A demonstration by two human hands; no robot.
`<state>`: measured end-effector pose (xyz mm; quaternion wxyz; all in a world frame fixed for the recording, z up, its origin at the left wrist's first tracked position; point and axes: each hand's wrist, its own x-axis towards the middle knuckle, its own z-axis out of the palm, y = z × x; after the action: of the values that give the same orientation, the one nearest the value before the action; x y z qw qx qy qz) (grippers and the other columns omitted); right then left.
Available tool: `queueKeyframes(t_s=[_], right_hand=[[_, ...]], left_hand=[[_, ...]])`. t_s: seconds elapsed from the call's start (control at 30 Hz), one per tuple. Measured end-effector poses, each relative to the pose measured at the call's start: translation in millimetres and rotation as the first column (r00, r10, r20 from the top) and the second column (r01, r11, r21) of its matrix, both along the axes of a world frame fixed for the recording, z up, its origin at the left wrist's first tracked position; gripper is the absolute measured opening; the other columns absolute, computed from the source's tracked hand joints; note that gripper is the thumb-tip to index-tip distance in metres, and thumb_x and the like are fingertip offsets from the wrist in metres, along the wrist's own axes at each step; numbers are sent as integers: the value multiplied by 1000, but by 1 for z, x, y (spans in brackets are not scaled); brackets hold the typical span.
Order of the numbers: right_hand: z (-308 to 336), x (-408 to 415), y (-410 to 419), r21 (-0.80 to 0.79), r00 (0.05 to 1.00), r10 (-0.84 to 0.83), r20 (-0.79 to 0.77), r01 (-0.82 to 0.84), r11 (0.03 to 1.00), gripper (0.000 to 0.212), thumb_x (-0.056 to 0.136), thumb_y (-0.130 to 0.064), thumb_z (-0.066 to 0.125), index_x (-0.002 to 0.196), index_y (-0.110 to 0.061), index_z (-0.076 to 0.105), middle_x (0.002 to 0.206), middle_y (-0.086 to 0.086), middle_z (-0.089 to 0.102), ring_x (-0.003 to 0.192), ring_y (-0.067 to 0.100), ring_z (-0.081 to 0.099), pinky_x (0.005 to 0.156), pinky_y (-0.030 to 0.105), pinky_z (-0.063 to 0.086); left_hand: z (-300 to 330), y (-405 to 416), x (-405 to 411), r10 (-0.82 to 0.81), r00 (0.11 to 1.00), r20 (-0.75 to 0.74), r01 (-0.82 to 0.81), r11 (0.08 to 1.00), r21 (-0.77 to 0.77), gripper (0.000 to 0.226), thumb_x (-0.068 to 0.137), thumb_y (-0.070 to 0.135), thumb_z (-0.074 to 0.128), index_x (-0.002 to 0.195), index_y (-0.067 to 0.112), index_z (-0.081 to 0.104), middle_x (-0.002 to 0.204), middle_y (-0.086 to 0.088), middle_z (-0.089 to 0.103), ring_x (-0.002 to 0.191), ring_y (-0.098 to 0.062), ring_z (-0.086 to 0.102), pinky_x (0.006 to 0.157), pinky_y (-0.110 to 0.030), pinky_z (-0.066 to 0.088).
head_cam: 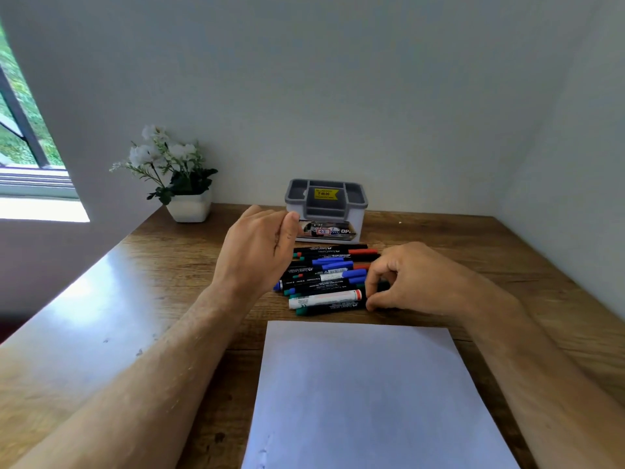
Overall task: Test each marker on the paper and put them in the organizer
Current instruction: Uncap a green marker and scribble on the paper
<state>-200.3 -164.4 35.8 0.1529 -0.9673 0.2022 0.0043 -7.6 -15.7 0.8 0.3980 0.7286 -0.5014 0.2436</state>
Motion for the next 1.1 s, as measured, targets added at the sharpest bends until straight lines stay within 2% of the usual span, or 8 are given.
queueKeyframes(t_s=[0.33,0.47,0.6,0.7,0.8,0.9,1.0,1.1], right_hand=[[-6,3,4,-104,994,102,28,-99,990,11,82,-40,75,91,-35,73,83,-24,52,81,-4,48,68,19,39],[-5,0,1,-56,990,76,117,-70,996,9,80,-37,76,78,-34,68,64,-22,55,64,-7,51,56,17,36],[-3,-6,-3,242,936,-28,350,-61,968,6,82,-28,74,79,-25,70,58,-10,63,51,-1,51,51,19,44],[-5,-3,2,472,864,-93,495,-177,864,5,90,-15,68,88,-19,66,69,-2,71,61,6,63,54,19,50],[-5,3,9,650,763,-184,619,-367,665,8,85,-10,64,88,-14,58,72,12,72,58,19,65,50,24,51],[-8,8,15,679,693,-236,681,-477,558,13,81,-11,75,87,-16,65,75,20,71,59,25,67,51,27,54],[-5,7,17,688,655,-301,693,-477,547,18,72,-14,78,89,-15,74,73,16,70,58,23,68,51,27,55],[5,-1,10,686,547,-419,725,-517,512,12,76,-14,74,88,-14,76,71,10,71,56,20,68,50,26,56]], left_hand=[[-3,1,4,-36,999,-27,33,996,-80,49,106,39,36,89,18,77,78,7,72,77,-11,58,68,-37,51],[-1,2,6,-90,992,-83,73,981,-181,41,108,37,34,110,17,70,71,8,65,72,-17,61,65,-41,51],[5,3,-3,-174,972,-158,108,927,-359,30,108,29,38,119,12,59,75,12,58,67,-9,56,59,-24,41],[9,3,-13,-264,954,-144,214,932,-294,26,105,32,48,116,13,61,73,15,55,60,-1,52,56,-11,37],[12,4,-23,-454,857,-243,439,891,-116,31,92,46,64,116,26,69,87,17,71,79,4,67,66,-10,49],[10,1,-30,-584,669,-460,628,775,-71,38,81,43,76,116,30,74,106,12,77,100,-8,72,88,-27,58],[12,-1,-26,-590,603,-537,595,781,-189,31,79,31,77,109,32,77,96,4,78,83,-7,72,77,-25,59],[15,3,-15,-631,460,-624,550,755,-358,27,74,29,81,101,28,80,84,-6,77,68,-13,69,67,-22,58]])
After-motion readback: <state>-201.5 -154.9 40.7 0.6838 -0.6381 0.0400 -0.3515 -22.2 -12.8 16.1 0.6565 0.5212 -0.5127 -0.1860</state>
